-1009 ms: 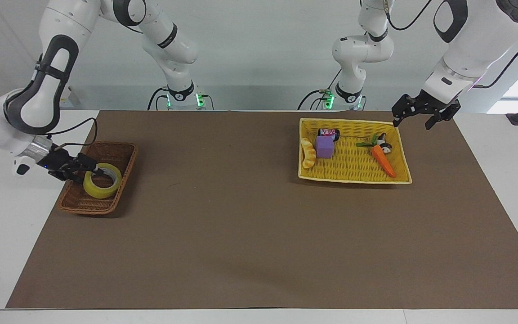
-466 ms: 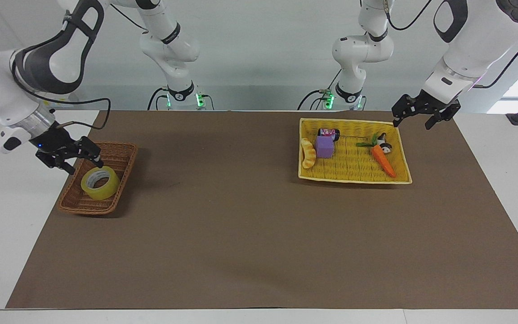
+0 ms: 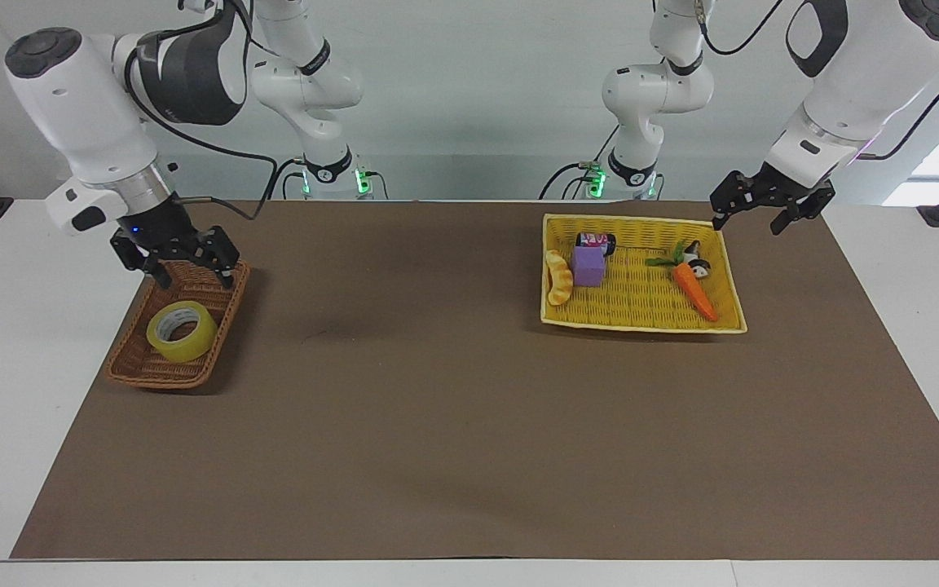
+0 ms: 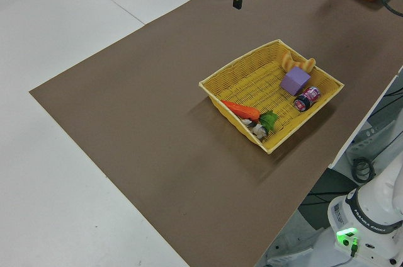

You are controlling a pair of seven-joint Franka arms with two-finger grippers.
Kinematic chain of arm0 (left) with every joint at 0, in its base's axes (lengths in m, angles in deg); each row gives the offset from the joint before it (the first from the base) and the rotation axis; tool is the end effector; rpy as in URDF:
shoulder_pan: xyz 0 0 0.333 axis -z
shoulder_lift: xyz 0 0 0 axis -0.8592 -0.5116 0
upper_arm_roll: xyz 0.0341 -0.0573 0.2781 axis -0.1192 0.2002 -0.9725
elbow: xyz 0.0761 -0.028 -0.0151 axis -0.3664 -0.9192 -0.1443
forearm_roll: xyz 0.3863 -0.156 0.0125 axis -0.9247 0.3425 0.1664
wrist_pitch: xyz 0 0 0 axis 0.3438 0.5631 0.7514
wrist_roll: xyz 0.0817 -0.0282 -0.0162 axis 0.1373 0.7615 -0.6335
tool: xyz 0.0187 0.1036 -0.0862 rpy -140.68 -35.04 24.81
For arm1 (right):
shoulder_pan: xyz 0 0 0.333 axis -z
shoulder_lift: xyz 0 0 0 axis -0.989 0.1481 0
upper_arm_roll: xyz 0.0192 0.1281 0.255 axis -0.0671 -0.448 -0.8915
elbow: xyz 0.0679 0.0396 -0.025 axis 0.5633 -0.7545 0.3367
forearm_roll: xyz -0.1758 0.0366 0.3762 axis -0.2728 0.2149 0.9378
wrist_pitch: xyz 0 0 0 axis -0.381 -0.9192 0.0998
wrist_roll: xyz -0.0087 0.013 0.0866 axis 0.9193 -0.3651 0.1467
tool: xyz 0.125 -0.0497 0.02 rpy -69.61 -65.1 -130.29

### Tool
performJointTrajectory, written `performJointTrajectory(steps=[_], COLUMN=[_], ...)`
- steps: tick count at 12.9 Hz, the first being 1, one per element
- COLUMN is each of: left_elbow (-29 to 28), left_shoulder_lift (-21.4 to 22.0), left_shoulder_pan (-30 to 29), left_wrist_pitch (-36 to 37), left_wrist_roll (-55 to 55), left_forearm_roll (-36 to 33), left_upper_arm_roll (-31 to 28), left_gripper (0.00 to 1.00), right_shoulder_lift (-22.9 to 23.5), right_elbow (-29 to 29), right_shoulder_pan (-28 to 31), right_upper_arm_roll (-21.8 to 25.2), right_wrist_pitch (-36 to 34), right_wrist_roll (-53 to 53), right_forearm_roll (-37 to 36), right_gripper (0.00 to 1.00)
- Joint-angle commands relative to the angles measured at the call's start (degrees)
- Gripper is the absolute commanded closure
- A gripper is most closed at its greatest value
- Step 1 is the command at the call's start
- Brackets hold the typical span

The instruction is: Move tape to another basket

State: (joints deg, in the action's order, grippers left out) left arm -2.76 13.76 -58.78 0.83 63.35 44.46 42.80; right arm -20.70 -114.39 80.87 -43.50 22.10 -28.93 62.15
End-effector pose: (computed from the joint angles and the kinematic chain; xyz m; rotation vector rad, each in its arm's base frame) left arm 0.5672 -0.0575 0.5496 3.0806 -0.1793 -0.1091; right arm 0.6257 -0.0348 0.5142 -3.0960 0.1269 -0.1204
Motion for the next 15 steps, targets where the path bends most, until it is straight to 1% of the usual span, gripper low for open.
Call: performJointTrajectory(steps=[1, 3, 5, 6, 7, 8, 12, 15], left_elbow=[1.26, 1.26, 1.26, 1.26, 1.26, 1.17, 1.26, 1.26], left_shoulder_lift=[-0.46, -0.46, -0.46, -0.46, -0.46, -0.46, -0.46, -0.46], left_shoulder_pan=[-0.71, -0.63, -0.71, -0.71, -0.63, -0.71, -0.71, -0.63], left_wrist_pitch=[0.97, 0.97, 0.97, 0.97, 0.97, 0.97, 1.06, 1.06], left_wrist_roll=[0.45, 0.44, 0.44, 0.36, 0.36, 0.36, 0.36, 0.45], left_forearm_roll=[-0.41, -0.41, -0.41, -0.41, -0.41, -0.41, -0.41, -0.41], left_upper_arm_roll=[0.48, 0.48, 0.48, 0.48, 0.48, 0.48, 0.39, 0.48], left_gripper=[0.0, 0.0, 0.0, 0.0, 0.0, 0.0, 0.0, 0.0], right_shoulder_lift=[-2.28, -2.2, -2.89, -5.68, -8.15, -9.13, -9.23, -9.23], right_elbow=[2.19, 7.98, 10.38, 8.99, 4.19, 2.75, 3.87, 4.76], right_shoulder_pan=[0.26, 0.69, 0.52, 0.43, 0.34, 0.34, 1.22, 0.79], right_upper_arm_roll=[0.14, 0.31, 0.4, 0.14, -0.21, -0.21, 0.4, -0.12], right_wrist_pitch=[-6.53, -16.63, -21.58, -20.99, -18.11, -17.39, -20.54, -19.67], right_wrist_roll=[3.06, 3.15, 5.24, 7.08, 7.01, 7.36, 6.75, 6.58], right_forearm_roll=[-0.53, -0.61, -0.88, -1.23, -1.49, -1.32, -0.09, -0.44], right_gripper=[0.0, 0.0, 0.0, 0.0, 0.0, 0.0, 0.0, 0.0])
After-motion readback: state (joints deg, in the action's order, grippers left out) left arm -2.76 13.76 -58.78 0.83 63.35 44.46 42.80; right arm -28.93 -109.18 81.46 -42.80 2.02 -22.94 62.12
